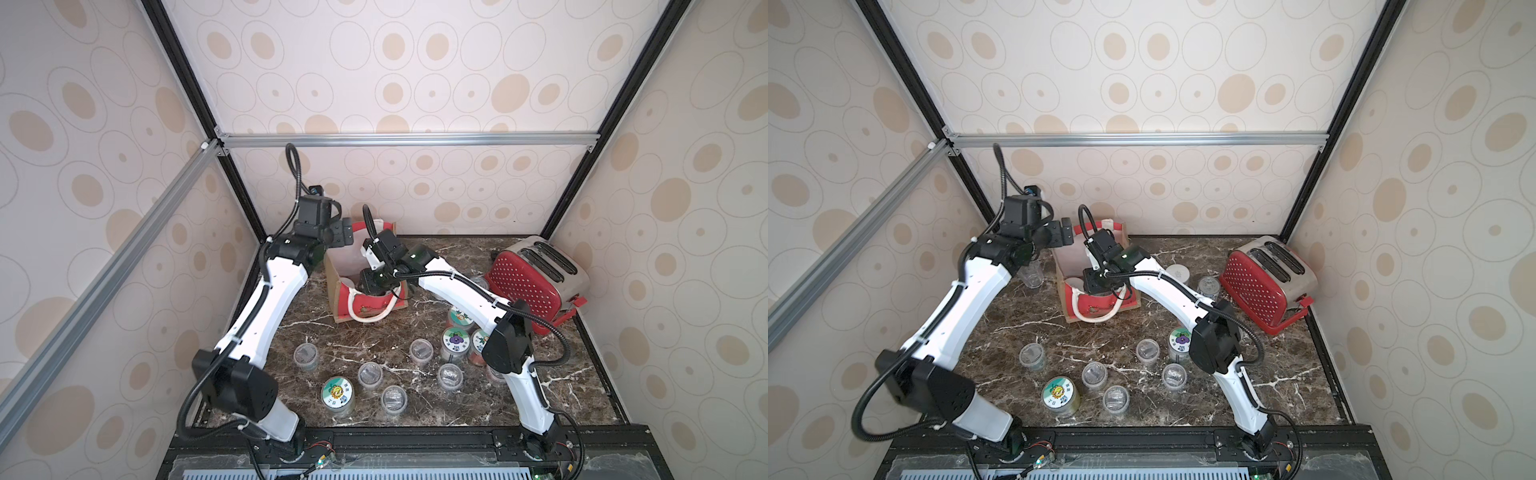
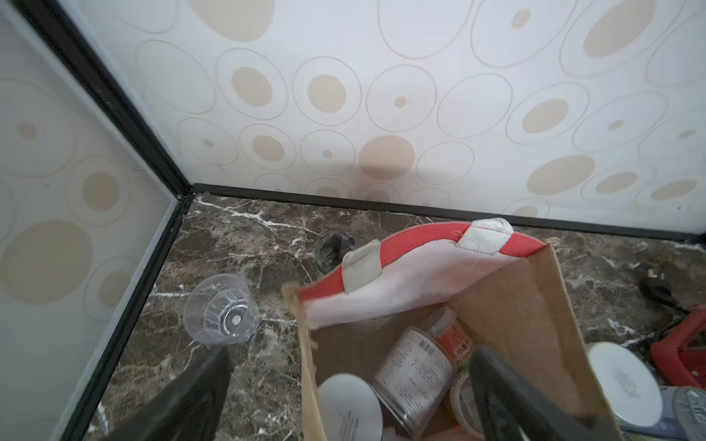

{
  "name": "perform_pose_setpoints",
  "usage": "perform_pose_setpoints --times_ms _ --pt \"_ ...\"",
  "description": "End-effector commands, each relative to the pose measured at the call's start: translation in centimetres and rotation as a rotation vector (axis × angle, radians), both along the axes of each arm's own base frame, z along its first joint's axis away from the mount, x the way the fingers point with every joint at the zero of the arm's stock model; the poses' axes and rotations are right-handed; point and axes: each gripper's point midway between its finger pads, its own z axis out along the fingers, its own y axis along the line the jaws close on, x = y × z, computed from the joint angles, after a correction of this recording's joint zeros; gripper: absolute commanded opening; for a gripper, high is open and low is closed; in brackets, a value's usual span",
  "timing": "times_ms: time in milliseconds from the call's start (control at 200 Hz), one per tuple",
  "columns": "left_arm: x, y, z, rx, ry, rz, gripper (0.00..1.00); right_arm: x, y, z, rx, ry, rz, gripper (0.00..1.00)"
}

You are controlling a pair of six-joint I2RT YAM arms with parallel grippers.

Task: Take out the seed jars from the canvas bag
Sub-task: Adjust the canvas bag at the center of the board.

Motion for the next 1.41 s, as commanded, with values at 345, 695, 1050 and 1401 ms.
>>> perform_pose_setpoints --times_ms 345,695,1050,1401 --pt "-0.4 -6.5 -2.2 0.308 0.066 -0.275 0.98 -6.6 -4.6 -3.5 0.048 0.139 -0.053 0.42" --pt "-4.1 -8.3 -4.1 0.35 0.12 -0.308 0.77 -8.2 -6.6 -4.9 0.078 0.138 -0.099 0.41" --pt "-6.5 -9.9 -3.8 0.349 0.114 -0.339 0.16 -9.0 -7.9 -5.2 0.117 0.086 -0.139 0.41" --pt "-10.2 -12.4 -1.3 0.167 -0.009 -0.376 0.0 -6.3 -8.5 -2.2 0.208 -0.057 -0.267 0.62"
